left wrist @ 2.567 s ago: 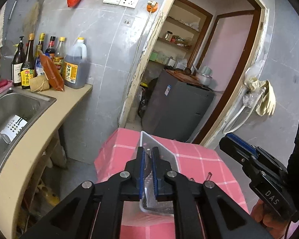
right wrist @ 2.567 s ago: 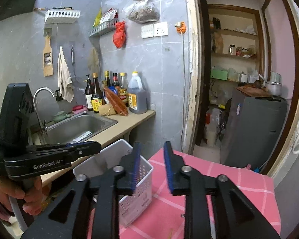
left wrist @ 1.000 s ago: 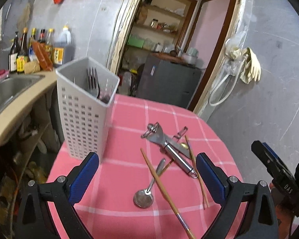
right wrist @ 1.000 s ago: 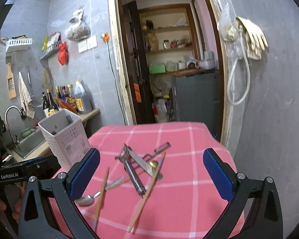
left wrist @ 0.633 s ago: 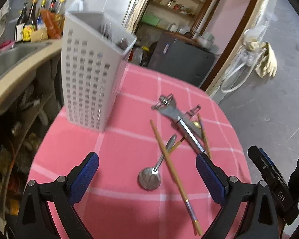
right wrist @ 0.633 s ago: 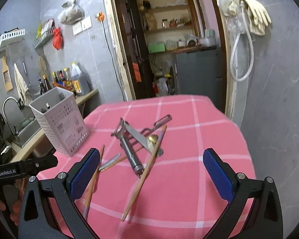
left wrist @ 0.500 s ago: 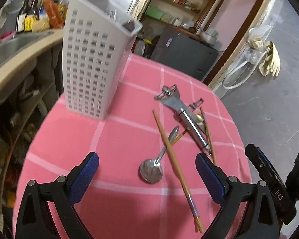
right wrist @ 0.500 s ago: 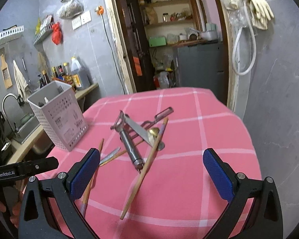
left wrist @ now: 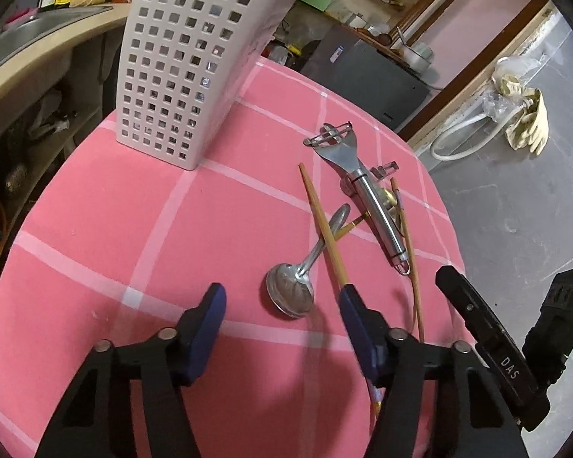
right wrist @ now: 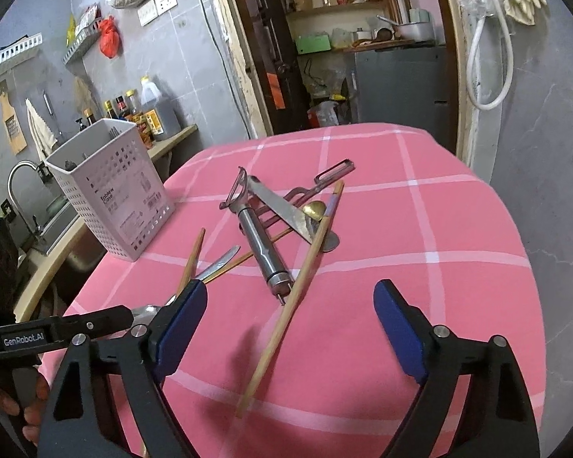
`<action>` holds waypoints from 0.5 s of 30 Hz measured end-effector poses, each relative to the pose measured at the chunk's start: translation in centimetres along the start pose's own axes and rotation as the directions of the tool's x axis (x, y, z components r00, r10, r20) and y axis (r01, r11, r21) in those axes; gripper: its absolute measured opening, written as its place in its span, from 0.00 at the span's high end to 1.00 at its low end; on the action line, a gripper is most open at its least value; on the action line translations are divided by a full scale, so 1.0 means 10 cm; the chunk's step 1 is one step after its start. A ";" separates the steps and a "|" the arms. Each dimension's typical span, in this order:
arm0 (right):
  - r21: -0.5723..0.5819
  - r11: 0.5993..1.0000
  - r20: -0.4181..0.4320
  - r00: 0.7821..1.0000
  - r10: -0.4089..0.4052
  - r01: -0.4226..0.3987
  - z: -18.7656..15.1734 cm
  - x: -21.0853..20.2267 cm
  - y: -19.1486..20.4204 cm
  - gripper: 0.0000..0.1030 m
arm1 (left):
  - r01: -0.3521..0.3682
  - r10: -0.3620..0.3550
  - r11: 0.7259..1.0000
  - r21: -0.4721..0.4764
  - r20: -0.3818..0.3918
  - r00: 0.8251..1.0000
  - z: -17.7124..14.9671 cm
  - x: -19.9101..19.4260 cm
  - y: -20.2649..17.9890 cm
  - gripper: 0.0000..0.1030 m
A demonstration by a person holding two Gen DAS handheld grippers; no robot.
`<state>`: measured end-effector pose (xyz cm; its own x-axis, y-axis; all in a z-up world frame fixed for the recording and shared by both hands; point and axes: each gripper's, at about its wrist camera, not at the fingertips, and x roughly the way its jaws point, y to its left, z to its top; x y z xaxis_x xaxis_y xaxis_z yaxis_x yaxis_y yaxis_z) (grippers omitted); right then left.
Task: Organize utensils
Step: 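Move both tools back toward the remaining utensils and chopsticks, then grasp a metal spoon with the left tool while the right tool grasps wooden chopsticks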
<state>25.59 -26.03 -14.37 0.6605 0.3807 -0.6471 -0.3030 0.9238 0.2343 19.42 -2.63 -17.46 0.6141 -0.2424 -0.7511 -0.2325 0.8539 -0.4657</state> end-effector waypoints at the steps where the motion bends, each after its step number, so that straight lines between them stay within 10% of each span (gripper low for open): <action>1: 0.002 1.000 -0.010 1.000 0.001 -0.001 0.01 0.03 0.00 0.22 | -0.003 0.003 1.000 0.000 -0.001 1.000 0.01 0.01 0.00 0.52; 15: 0.086 0.995 -0.079 0.996 -0.033 0.040 0.30 0.47 -0.18 0.60 | -0.061 0.061 0.998 -0.006 -0.016 0.998 0.03 0.12 -0.06 0.92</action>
<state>31.33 -25.73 -15.66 0.6142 0.3452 -0.7097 -0.2157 0.9385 0.2697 20.56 -3.29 -17.96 0.5867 -0.1969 -0.7855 -0.2740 0.8645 -0.4214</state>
